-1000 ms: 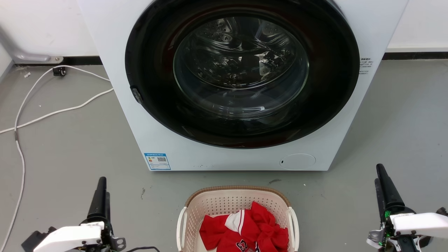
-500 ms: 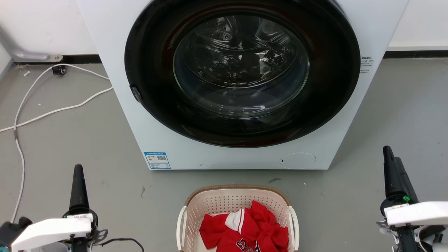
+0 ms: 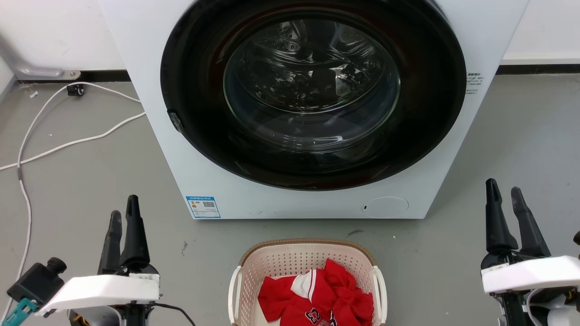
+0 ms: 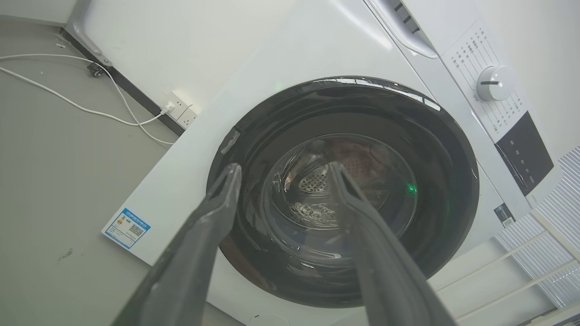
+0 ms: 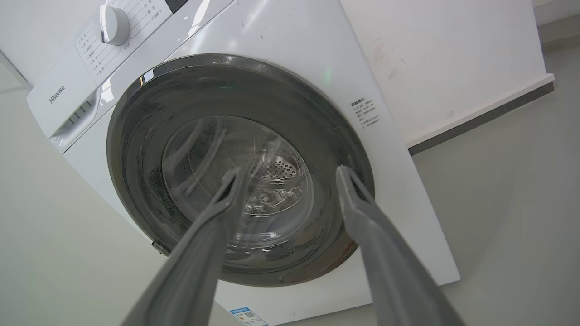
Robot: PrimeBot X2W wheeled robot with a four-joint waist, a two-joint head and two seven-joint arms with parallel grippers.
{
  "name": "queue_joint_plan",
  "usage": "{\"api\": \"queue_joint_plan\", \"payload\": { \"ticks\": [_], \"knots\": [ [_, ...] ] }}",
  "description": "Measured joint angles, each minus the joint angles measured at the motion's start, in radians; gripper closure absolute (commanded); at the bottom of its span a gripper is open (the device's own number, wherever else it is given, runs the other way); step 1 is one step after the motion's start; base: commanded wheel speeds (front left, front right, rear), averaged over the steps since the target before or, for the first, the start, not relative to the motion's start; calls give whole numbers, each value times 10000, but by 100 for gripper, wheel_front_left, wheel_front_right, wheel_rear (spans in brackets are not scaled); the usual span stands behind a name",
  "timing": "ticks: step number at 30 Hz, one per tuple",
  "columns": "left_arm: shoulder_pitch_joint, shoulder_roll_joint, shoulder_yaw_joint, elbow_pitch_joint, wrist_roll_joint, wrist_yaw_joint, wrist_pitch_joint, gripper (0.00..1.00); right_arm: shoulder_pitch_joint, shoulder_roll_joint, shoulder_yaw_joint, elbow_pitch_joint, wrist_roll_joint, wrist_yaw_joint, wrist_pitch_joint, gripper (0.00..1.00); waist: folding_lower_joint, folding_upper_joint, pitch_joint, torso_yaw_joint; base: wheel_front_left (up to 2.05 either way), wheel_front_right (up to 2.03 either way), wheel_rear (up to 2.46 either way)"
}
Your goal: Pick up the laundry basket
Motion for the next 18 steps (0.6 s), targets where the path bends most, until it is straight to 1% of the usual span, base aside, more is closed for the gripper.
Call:
{"api": "queue_joint_plan", "payload": {
  "ticks": [7, 10, 13, 16, 18],
  "knots": [
    [162, 6, -514, -364, 1814, 44, -203, 0, 155, 0, 36, -17, -1039, 0, -215, 0, 0, 0, -2, -29, 0, 0, 0],
    [244, 6, -744, -476, 2545, 167, -268, 0, 231, -2, 71, -19, -1352, 0, -288, 0, 0, 0, -12, -38, 0, 0, 0],
    [319, 10, -1011, -520, 3321, 178, -353, 0, 261, -2, 117, -10, -1755, 0, -364, 0, -1, 0, -19, -46, 0, 0, 0],
    [319, 42, -1338, -556, 4021, 309, -433, 0, 275, -2, 132, 15, -2132, 0, -445, 0, 0, 0, -18, -48, 0, 0, 0],
    [338, 69, -1517, -516, 4286, 474, -508, 0, 314, -2, 142, 29, -2349, 0, -485, 0, -1, 0, -18, -49, 0, 0, 0]
  ]
}}
